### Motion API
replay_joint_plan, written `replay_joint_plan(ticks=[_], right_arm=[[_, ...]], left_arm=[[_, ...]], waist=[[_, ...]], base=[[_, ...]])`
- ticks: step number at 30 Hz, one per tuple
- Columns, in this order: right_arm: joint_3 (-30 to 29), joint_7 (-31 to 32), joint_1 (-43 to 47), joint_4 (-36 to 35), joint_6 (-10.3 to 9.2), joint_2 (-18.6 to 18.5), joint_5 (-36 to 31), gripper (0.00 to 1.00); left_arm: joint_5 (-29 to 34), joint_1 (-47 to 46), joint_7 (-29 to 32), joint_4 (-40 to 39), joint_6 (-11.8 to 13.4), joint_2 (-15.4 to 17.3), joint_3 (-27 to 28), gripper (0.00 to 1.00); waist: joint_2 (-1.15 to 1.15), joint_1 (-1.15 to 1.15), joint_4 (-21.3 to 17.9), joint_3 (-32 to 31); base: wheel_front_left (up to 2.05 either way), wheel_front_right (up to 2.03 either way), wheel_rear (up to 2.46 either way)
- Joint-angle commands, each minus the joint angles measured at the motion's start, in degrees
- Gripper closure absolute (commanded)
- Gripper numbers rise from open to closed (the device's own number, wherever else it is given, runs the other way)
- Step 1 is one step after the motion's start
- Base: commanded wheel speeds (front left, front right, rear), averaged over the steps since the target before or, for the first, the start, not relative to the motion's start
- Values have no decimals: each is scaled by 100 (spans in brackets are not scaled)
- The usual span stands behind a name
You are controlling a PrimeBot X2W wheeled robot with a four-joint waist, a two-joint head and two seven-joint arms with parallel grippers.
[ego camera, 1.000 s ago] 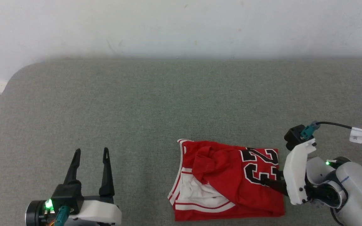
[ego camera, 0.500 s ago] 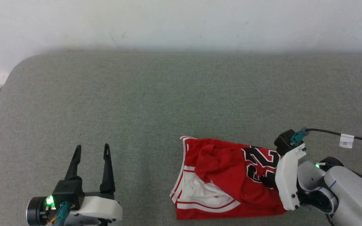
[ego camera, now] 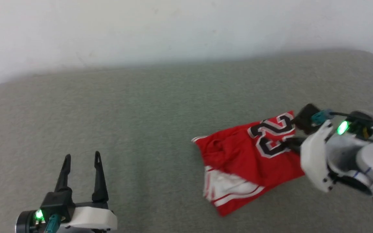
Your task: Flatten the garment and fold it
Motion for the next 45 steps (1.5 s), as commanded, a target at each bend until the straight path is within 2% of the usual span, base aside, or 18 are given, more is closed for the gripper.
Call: replay_joint_plan(ticks=[1, 8, 12, 15, 27, 34, 35, 36, 40, 45], right_arm=[[-11, -50, -100, -19, -5, -66, -60, 100], [-129, -209, -491, 144, -5, -793, -529, 100], [-462, -333, -670, 582, -5, -949, -663, 100], [-700, -422, -792, 1146, -5, -984, -733, 100], [-1763, -1072, -1528, 3517, -5, -654, -1626, 100], [-2239, -1534, -1774, 4471, -5, -192, -2099, 100], [-2303, -1532, -1767, 4616, -5, -104, -2107, 69], [-2330, -1529, -1756, 4740, -5, -50, -2139, 0], [-2435, -1902, -1847, 5091, -5, -126, -2552, 0], [-2802, -2959, -2067, 5140, -5, -232, -3224, 0]], left_arm=[[-15, -3, -27, -34, 34, -25, 29, 0], [71, -310, -27, -335, 28, 22, 203, 0], [116, -435, -27, -594, 65, 91, 359, 0], [180, -548, -27, -787, 47, 169, 381, 0], [332, -1171, -27, -1196, -59, 402, 199, 0], [326, -1333, -27, -1265, -26, 439, 144, 0], [315, -1334, -27, -1246, -19, 434, 141, 0], [304, -1328, -27, -1220, -11, 426, 135, 0], [241, -1264, -27, -1111, 25, 365, 112, 0], [159, -1047, -27, -953, 62, 271, 97, 0]], waist=[[0, 0, -562, 276], [0, 0, -1288, 992], [0, 0, -1543, 1420], [0, 0, -1589, 1775], [0, 0, -1323, 2812], [0, 0, -1211, 2966], [0, 0, -1194, 2920], [0, 0, -1174, 2857], [0, 0, -1083, 2468], [0, 0, -965, 1875]], base=[[0, 0, 0], [0, 0, 0], [0, 0, 0], [0, 0, 0], [0, 0, 0], [0, 0, 0], [0, 0, 0], [0, 0, 0], [0, 0, 0], [0, 0, 0]])
